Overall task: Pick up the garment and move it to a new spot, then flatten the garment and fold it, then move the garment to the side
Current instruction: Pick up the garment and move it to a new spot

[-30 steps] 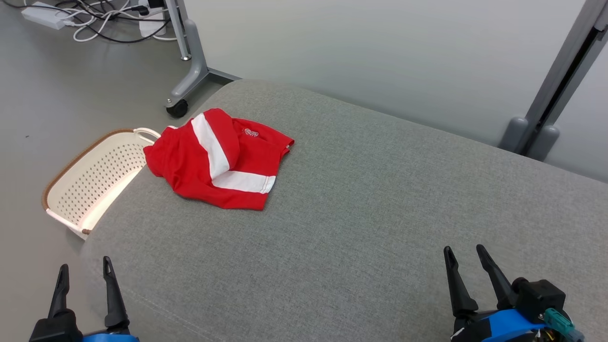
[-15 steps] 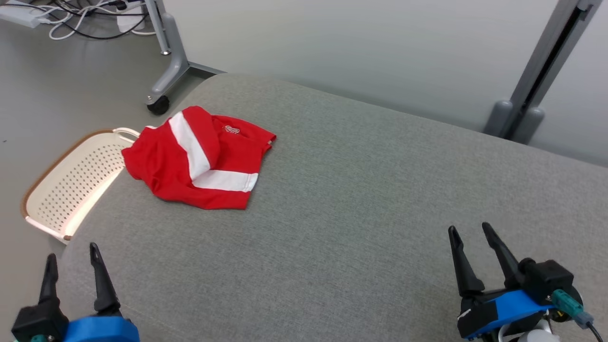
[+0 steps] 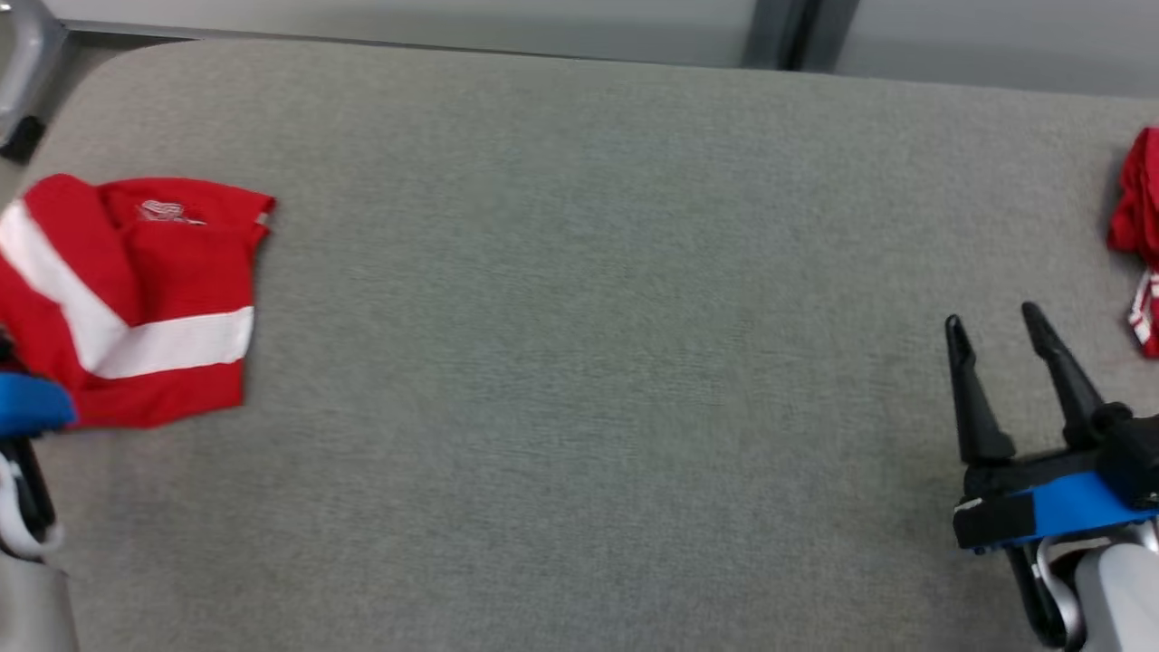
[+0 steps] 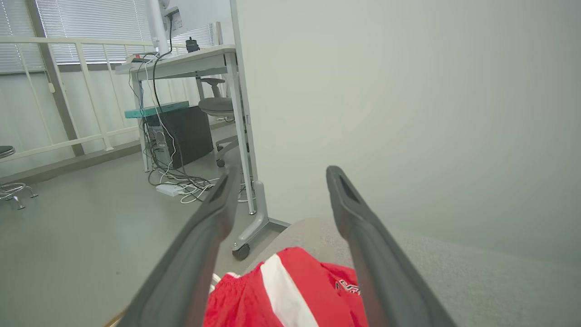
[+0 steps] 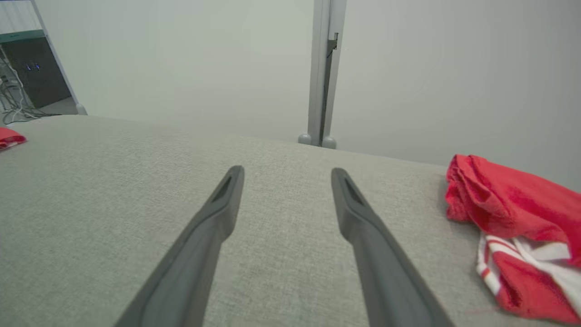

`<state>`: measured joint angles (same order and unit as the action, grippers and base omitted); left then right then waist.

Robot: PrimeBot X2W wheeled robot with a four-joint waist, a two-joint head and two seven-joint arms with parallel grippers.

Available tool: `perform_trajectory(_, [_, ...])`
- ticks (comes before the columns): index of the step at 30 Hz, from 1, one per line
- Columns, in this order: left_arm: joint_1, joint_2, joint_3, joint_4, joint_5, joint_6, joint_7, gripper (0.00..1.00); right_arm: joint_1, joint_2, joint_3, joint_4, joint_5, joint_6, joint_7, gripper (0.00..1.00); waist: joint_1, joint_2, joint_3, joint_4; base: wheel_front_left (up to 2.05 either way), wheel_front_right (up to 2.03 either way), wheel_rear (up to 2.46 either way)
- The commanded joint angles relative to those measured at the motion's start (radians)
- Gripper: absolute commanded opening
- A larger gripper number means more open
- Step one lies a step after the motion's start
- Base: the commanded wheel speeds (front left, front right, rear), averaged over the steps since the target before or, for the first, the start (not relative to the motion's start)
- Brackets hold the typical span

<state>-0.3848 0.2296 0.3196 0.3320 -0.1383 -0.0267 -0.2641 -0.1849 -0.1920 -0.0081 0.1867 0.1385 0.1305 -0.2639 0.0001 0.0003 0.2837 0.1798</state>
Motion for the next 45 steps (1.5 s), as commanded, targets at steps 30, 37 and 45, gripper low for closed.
perform_trajectory(30, [-0.451,0.188,0.021,0.917,-0.050,-0.063,0.268,1.00,-0.001,-0.059,-0.145,-0.265,-0.029,0.000,0.071,1.00,-0.0001,-0.0003,0.264,-0.118,0.00,0.00,0.00])
perform_trajectory(37, [-0.452,0.181,-0.005,0.940,-0.057,-0.090,0.262,0.00,-0.013,-0.051,-0.126,-0.248,-0.021,0.000,0.070,1.00,-0.0001,-0.0003,0.241,-0.132,0.00,0.00,0.00])
perform_trajectory(45, [-0.541,0.212,-0.051,0.870,-0.043,-0.099,0.075,0.00,-0.019,-0.021,-0.104,-0.199,-0.008,0.000,0.046,1.00,-0.0001,-0.0003,0.176,-0.162,0.00,0.00,0.00])
